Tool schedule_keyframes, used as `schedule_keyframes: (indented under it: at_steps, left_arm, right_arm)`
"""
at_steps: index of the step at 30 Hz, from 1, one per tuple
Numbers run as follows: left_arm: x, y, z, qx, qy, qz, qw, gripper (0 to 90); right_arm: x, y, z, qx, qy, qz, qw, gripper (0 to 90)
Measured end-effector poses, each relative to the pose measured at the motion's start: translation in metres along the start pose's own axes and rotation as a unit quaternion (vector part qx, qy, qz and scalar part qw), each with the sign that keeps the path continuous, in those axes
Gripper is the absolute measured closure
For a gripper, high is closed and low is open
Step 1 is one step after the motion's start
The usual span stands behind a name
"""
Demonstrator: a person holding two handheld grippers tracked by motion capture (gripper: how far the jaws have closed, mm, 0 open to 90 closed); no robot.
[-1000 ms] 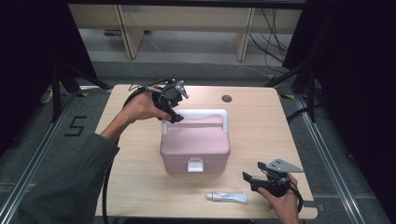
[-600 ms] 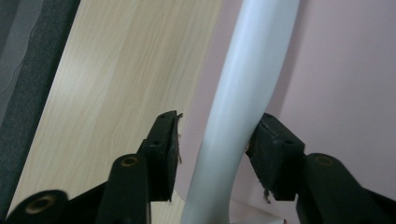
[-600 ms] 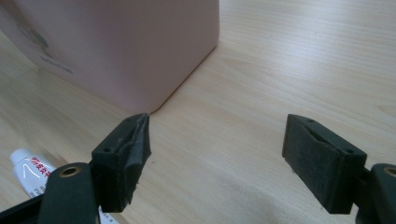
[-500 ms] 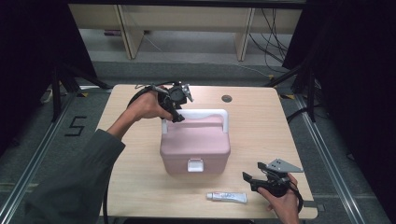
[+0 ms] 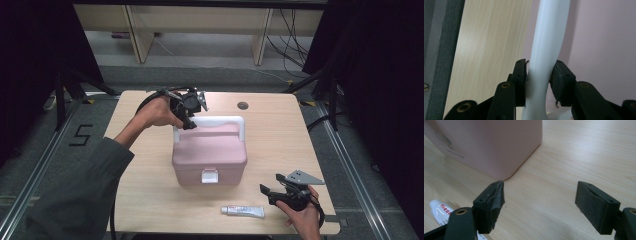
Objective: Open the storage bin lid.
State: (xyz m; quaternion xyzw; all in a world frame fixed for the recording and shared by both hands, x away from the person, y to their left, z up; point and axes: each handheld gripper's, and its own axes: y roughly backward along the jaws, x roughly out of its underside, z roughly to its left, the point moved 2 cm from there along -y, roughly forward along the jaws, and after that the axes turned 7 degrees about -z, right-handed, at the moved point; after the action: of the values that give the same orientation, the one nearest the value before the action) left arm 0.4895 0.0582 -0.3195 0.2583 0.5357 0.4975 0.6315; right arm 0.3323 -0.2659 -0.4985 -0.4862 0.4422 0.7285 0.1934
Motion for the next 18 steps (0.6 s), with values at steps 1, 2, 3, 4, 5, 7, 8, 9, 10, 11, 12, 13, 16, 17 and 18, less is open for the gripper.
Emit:
schedule_keyframes:
  at_steps: [1,2,3,4,5,7,8,9,10,11,12,13,16,17,18]
  left_arm:
    - [-0.001,0.001,0.000,-0.002,0.002,-0.002,1.0000,66.4]
    - [-0.001,0.003,0.001,-0.004,0.001,-0.002,1.0000,66.5]
    - [-0.002,0.004,0.002,-0.007,-0.004,-0.003,1.0000,66.6]
    - [-0.003,0.006,0.001,-0.006,-0.001,-0.003,1.0000,66.6]
    - [-0.003,0.007,0.002,-0.007,-0.004,-0.003,1.0000,66.8]
    - [-0.005,0.009,0.002,-0.009,-0.005,-0.002,0.9999,67.0]
    - [-0.005,0.010,0.003,-0.011,-0.009,-0.003,0.9999,67.0]
    - [-0.006,0.011,0.003,-0.011,-0.007,-0.002,0.9999,67.1]
    - [-0.006,0.012,0.004,-0.012,-0.008,-0.003,0.9999,67.2]
    - [-0.007,0.013,0.005,-0.013,-0.012,-0.003,0.9998,67.3]
    - [-0.007,0.014,0.005,-0.011,-0.008,-0.003,0.9999,67.3]
    - [-0.007,0.014,0.005,-0.013,-0.010,-0.002,0.9999,67.3]
    - [-0.008,0.016,0.008,-0.013,-0.014,-0.004,0.9998,67.4]
    - [-0.008,0.017,0.008,-0.012,-0.010,-0.004,0.9999,67.4]
    - [-0.009,0.018,0.010,-0.013,-0.014,-0.003,0.9998,67.4]
  right_arm:
    - [0.000,0.000,0.000,0.000,0.000,0.000,1.0000,24.5]
    - [0.000,0.000,0.000,0.002,0.000,-0.003,1.0000,24.5]
    - [-0.001,0.000,-0.003,0.004,0.017,-0.007,0.9998,24.5]
    - [-0.001,0.000,-0.003,0.004,0.017,-0.007,0.9998,24.5]
    - [0.000,0.000,-0.002,0.002,0.012,-0.001,0.9999,24.5]
    - [0.000,0.000,-0.003,0.001,0.016,-0.004,0.9999,24.5]
    - [-0.001,0.000,-0.003,0.001,0.017,-0.005,0.9998,24.5]
    - [-0.001,0.000,-0.003,0.001,0.017,-0.005,0.9998,24.5]
    - [-0.001,0.000,-0.003,0.000,0.017,-0.005,0.9998,24.5]
    - [-0.001,0.000,-0.003,0.001,0.018,-0.005,0.9998,24.5]
    - [0.000,0.000,0.000,-0.002,0.002,-0.003,1.0000,24.6]
    - [-0.001,0.001,0.001,-0.004,-0.005,-0.003,1.0000,24.8]
    - [-0.002,0.000,-0.002,-0.012,0.022,-0.020,0.9995,32.4]
    - [-0.003,0.001,-0.001,-0.015,0.027,-0.022,0.9993,34.7]
    - [-0.003,0.002,0.000,-0.015,0.022,-0.023,0.9994,36.6]
